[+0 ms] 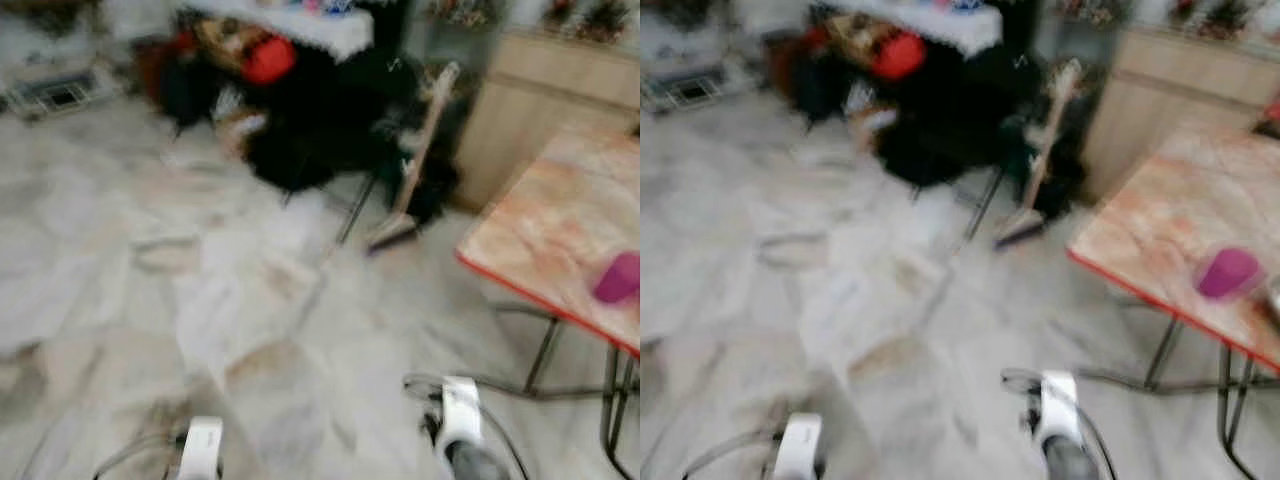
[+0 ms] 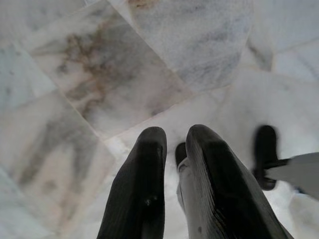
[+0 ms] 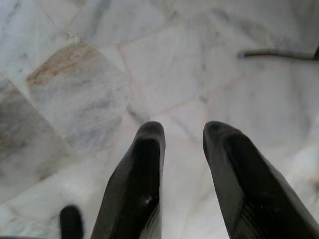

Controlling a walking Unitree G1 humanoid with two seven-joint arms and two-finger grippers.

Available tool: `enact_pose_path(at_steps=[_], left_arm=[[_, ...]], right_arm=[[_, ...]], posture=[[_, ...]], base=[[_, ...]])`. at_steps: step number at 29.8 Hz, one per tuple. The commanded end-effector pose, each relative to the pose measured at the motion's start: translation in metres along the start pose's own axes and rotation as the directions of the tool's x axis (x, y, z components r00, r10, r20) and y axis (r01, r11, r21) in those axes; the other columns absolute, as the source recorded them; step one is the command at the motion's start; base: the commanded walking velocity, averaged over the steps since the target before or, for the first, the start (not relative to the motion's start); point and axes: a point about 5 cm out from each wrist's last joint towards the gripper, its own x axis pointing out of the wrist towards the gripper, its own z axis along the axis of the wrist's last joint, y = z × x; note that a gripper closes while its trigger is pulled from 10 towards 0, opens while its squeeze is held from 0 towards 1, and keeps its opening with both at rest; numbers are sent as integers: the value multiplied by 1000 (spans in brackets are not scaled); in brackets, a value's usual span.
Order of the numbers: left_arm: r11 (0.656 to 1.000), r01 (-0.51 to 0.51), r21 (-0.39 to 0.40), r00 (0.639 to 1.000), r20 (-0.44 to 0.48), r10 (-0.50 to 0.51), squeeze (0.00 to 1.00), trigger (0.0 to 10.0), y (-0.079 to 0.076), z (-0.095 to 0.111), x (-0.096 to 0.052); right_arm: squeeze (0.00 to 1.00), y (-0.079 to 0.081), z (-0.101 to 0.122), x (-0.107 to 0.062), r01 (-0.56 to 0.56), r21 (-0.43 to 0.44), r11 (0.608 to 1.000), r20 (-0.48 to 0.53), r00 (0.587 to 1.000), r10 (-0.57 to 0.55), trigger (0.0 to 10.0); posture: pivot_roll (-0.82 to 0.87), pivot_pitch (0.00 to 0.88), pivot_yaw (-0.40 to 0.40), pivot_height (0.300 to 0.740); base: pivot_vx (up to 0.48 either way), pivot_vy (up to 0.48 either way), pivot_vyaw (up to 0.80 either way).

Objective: Setting the table

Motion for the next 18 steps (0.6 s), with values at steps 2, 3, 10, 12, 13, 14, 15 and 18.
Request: enact_pose_path(at_steps=[2, 3, 10, 12, 13, 14, 15, 18], left_arm=[[1000, 7, -15, 1000, -10, -8, 0, 10000, -4, -2, 0], [1000, 9, -15, 1000, -11, -9, 0, 10000, -4, -3, 0], [1000, 17, -3, 1000, -13, -17, 0, 10000, -3, -5, -1], [1000, 21, 3, 1000, -13, -21, 0, 10000, -3, -5, -1], [1000, 22, 6, 1000, -12, -22, 0, 10000, -3, -5, -1], [1000, 24, 11, 1000, -12, -24, 0, 10000, -2, -5, -1], [1000, 24, 14, 1000, -12, -24, 0, 10000, -2, -5, -1], [999, 28, 23, 1000, -11, -27, 0, 10000, -1, -5, -1]], right_arm=[[0, -5, -1, -1, 14, -9, 1000, -5, 1000, -14, 10000], [0, -6, -1, -1, 17, -7, 1000, -5, 1000, -17, 10000], [0, -6, -2, -1, 25, 0, 1000, -5, 1000, -25, 10000], [0, -5, -3, -1, 22, -2, 1000, -4, 1000, -22, 10000], [0, -5, -3, -1, 21, -1, 1000, -4, 1000, -21, 10000], [0, -5, -3, -1, 24, 8, 1000, -3, 1000, -24, 10000], [0, -4, -4, -1, 25, 11, 1000, -3, 1000, -25, 10000], [0, -4, -4, -1, 25, 12, 1000, -4, 1000, -25, 10000]], posture=[[67, 0, -3, 740], [69, 0, -5, 740], [67, 0, 5, 740], [64, 0, 14, 740], [64, 0, 14, 740], [62, 0, 19, 740], [59, 0, 22, 740], [57, 0, 25, 740]], base=[[0, 0, -800], [0, 0, -800], [0, 0, -800], [0, 0, -800], [0, 0, -800], [0, 0, -800], [0, 0, -800], [0, 0, -800]])
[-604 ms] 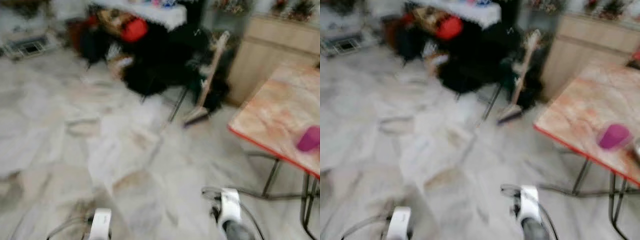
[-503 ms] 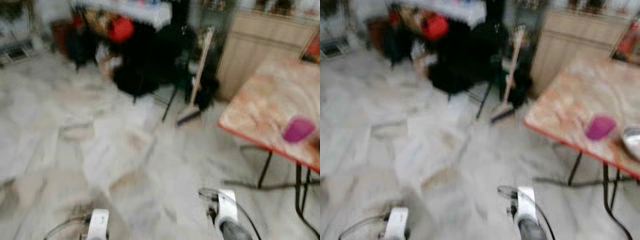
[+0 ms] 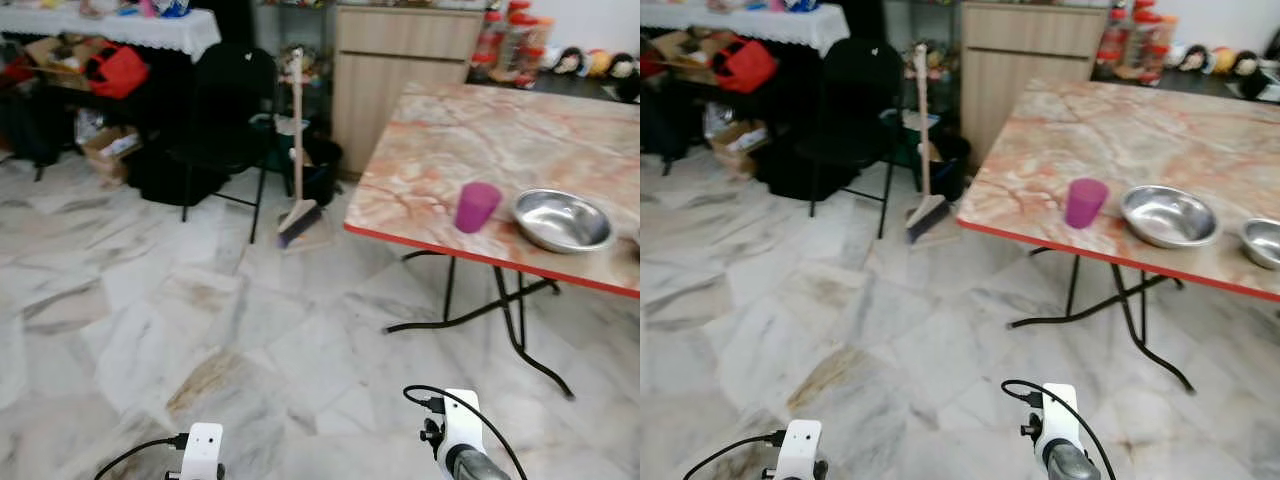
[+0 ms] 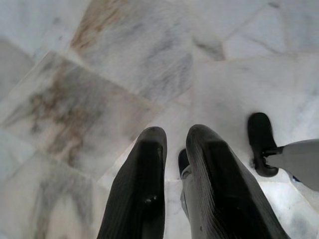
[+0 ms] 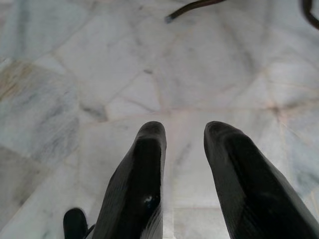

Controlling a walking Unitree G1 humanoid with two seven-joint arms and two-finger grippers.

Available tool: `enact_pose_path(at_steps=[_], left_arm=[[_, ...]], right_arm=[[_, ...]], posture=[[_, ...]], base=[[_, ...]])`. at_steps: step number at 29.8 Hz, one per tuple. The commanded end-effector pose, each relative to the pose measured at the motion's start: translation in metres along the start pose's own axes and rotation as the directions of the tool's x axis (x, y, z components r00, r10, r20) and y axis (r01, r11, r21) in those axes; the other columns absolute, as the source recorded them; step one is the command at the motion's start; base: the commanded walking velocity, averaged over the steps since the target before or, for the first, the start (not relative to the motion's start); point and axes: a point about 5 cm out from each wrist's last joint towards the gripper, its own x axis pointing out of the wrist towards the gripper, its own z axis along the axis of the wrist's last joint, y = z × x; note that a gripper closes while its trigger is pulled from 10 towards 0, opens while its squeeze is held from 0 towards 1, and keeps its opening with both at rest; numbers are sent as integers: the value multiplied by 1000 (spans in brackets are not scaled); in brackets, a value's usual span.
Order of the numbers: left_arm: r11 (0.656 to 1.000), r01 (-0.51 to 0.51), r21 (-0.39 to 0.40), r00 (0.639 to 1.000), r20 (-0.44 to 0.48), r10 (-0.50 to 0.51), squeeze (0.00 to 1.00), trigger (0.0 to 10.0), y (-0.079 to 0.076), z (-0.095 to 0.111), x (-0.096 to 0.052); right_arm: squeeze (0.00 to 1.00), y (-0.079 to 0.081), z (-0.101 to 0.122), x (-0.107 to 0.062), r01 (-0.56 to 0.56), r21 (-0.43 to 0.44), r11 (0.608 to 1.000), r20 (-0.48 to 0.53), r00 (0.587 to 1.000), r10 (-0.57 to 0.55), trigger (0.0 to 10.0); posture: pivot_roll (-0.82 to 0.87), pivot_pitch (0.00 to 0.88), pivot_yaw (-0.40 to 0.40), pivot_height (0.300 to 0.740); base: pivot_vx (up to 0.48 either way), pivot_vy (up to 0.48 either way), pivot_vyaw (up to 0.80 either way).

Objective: Setting the table

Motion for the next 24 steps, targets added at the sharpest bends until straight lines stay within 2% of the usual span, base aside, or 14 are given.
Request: enact_pose_path(at_steps=[1, 11, 13, 15, 24], left_arm=[[1000, 2, 24, 1000, -12, -2, 0, 10000, 3, -3, -1], [999, 12, 50, 1000, -7, -12, 0, 10000, 3, -4, -1], [998, 9, 67, 1000, -3, -9, 0, 10000, 1, -3, -1], [999, 3, 43, 1000, -8, -3, 0, 10000, 0, -4, -1], [999, 6, 53, 1000, -5, -6, 0, 10000, -1, -3, -1]], right_arm=[[0, 3, 3, 1, -1, 13, 1000, 12, 1000, 1, 10000], [0, -1, -3, -1, 4, -5, 1000, -3, 1000, -4, 10000], [0, -2, -5, -2, 3, -8, 1000, -7, 1000, -3, 10000], [0, -3, -5, -2, 4, -7, 1000, -7, 1000, -4, 10000], [0, -1, 1, 0, -2, -10, 1000, 8, 1000, 2, 10000]], posture=[[55, 0, 28, 740], [50, 0, 29, 740], [52, 0, 19, 740], [52, 0, 17, 740], [54, 0, 11, 740]], base=[[0, 0, -800], [0, 0, -800], [0, -480, -800], [0, -240, -800], [0, 0, -800]])
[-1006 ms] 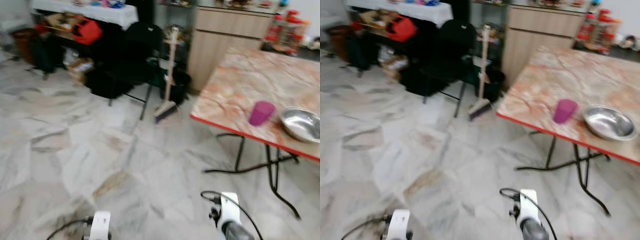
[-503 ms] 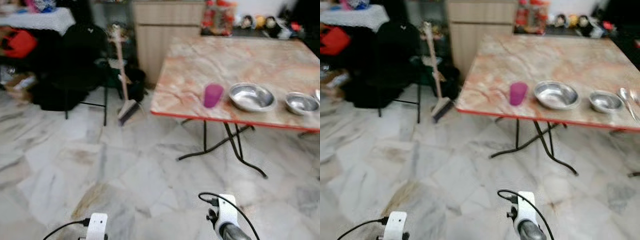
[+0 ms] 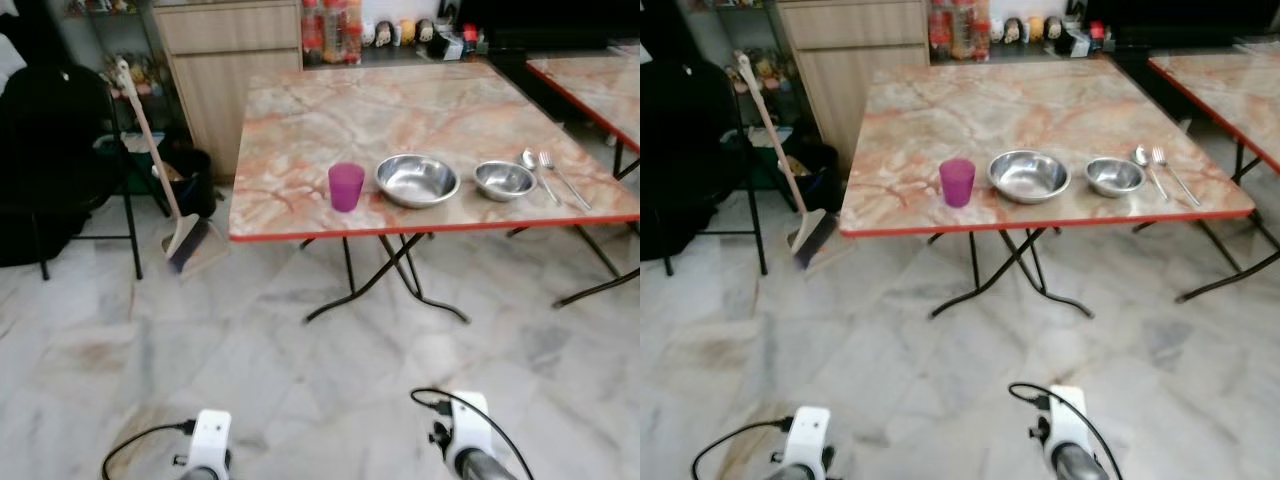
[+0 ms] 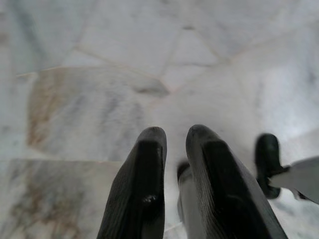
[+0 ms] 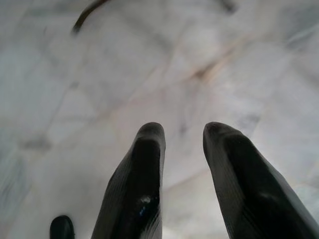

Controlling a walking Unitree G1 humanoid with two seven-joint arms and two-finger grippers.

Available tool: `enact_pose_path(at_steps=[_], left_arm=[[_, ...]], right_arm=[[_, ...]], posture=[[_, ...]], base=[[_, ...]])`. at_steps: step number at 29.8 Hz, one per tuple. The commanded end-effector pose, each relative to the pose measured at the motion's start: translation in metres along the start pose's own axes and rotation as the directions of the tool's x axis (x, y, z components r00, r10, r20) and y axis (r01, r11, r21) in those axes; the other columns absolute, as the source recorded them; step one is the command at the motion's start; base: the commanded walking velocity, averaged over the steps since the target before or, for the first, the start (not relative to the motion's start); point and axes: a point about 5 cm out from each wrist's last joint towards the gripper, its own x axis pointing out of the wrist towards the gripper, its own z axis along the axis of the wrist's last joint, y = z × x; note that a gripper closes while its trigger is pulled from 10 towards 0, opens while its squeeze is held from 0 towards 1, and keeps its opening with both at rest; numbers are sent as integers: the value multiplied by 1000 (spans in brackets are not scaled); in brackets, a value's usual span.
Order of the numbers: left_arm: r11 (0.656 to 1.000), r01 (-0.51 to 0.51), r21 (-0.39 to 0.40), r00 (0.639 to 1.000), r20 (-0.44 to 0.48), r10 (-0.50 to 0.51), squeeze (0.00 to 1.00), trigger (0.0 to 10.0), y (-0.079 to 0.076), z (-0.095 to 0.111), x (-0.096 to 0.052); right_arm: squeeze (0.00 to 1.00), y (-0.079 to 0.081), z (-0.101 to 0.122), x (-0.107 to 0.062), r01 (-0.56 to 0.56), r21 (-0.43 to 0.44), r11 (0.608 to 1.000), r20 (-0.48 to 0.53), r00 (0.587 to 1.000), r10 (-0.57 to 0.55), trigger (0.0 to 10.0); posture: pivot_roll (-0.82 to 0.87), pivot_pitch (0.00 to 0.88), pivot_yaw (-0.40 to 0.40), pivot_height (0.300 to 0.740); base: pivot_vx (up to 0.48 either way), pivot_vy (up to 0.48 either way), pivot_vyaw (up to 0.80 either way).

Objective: Setting the table

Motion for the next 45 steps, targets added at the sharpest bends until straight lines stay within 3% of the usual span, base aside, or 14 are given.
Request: enact_pose_path(at_steps=[1, 7, 15, 21, 41, 45], left_arm=[[1000, -17, 20, 999, -33, 17, 0, 10000, 8, -8, -2], [1000, -18, 22, 999, -34, 19, 0, 10000, 8, -8, -2], [999, -28, -22, 1000, -14, 28, 0, 10000, 10, -2, -1], [999, -42, 24, 999, -33, 43, 0, 10000, 11, -6, -1], [998, -64, -1, 996, -54, 63, 0, 10000, 12, -12, -3], [997, -55, -53, 998, -39, 53, 0, 10000, 11, -8, -2]], right_arm=[[0, 7, -7, -1, -18, 8, 1000, -23, 1000, 18, 10000], [0, 9, -7, -1, -23, 12, 1000, -24, 999, 24, 10000], [0, 13, -6, 0, -40, 36, 999, -18, 999, 40, 10000], [0, 13, -6, 0, -40, 37, 999, -20, 999, 41, 10000], [0, 11, -5, 0, -25, 23, 999, -16, 1000, 26, 10000], [0, 12, -5, 0, -27, 25, 999, -18, 999, 28, 10000]], posture=[[54, 0, 11, 740], [56, 0, 12, 740], [66, 0, 11, 740], [72, 0, 8, 740], [81, 0, -1, 740], [81, 0, -1, 740]], base=[[0, 0, -800], [0, 0, -800], [0, 0, 0], [0, 0, 0], [0, -479, 0], [0, -217, 0]])
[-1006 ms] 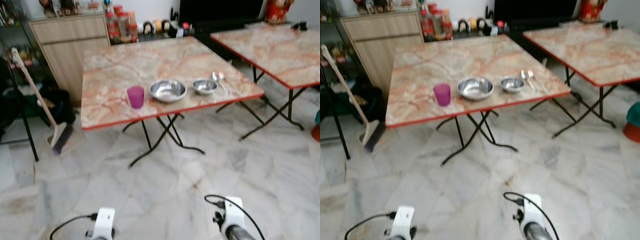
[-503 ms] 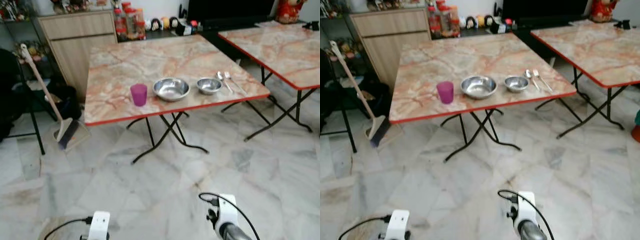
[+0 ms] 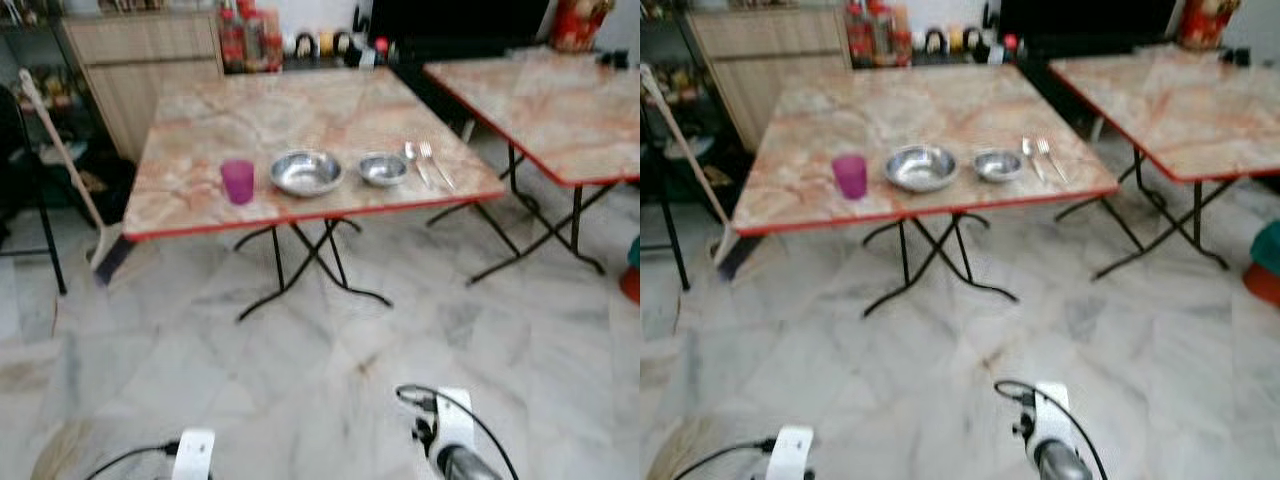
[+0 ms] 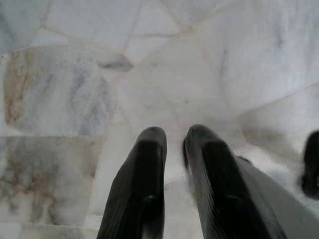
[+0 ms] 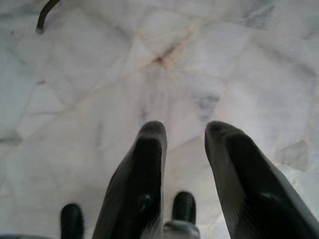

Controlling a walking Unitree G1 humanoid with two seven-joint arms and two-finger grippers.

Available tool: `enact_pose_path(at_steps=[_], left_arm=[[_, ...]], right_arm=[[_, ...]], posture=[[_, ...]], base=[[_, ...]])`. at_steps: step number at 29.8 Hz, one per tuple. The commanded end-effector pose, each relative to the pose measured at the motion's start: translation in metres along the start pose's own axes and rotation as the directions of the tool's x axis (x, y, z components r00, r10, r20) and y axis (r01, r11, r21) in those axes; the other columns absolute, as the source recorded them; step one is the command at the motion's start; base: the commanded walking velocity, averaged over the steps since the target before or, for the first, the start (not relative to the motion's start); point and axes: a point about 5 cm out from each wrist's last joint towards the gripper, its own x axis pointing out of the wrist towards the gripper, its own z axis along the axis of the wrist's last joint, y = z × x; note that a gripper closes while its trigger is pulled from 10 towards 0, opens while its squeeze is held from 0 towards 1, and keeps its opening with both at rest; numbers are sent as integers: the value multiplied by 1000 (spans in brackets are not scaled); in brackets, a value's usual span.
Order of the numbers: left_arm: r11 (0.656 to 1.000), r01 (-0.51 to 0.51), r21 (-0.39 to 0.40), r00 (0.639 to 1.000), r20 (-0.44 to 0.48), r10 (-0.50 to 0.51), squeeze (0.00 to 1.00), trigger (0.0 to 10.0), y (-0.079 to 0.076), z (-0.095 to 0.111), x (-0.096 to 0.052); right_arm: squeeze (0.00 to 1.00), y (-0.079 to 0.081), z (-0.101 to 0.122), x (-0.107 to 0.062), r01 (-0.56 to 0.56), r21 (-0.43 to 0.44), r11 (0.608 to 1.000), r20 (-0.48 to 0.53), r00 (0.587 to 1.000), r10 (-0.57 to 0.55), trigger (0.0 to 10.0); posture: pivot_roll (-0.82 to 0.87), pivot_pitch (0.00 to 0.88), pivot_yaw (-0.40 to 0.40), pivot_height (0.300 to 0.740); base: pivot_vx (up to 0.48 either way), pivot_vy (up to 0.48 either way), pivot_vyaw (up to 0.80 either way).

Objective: Setting the table

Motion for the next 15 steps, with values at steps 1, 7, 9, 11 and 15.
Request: enact_pose_path(at_steps=[1, 7, 9, 11, 15], left_arm=[[999, 29, -31, 1000, 7, -29, 0, 10000, -7, 2, 0], [995, 39, -96, 998, 61, -34, 0, 10000, -8, 13, 2], [990, 46, -136, 996, 84, -35, 0, 10000, -7, 20, 3], [990, 40, -132, 996, 89, -29, 0, 10000, -6, 21, 3], [991, 33, -126, 997, 70, -24, 0, 10000, -5, 18, 3]], right_arm=[[0, -3, 0, 0, 8, -1, 1000, -6, 1000, -8, 10000], [0, -2, -1, 0, -3, 5, 1000, -16, 1000, 4, 10000], [0, -2, -1, 0, -5, -1, 1000, -13, 1000, 5, 10000], [0, 0, 0, 0, -19, 4, 1000, -9, 1000, 19, 10000], [0, 1, 3, 1, -21, -17, 1000, 5, 1000, 21, 10000]], posture=[[80, 0, -4, 740], [82, 0, -6, 740], [81, 0, -6, 740], [81, 0, -6, 740], [74, 0, -1, 740]], base=[[0, 0, 0], [0, 0, 0], [0, 0, 0], [157, 0, 0], [365, 0, 109]])
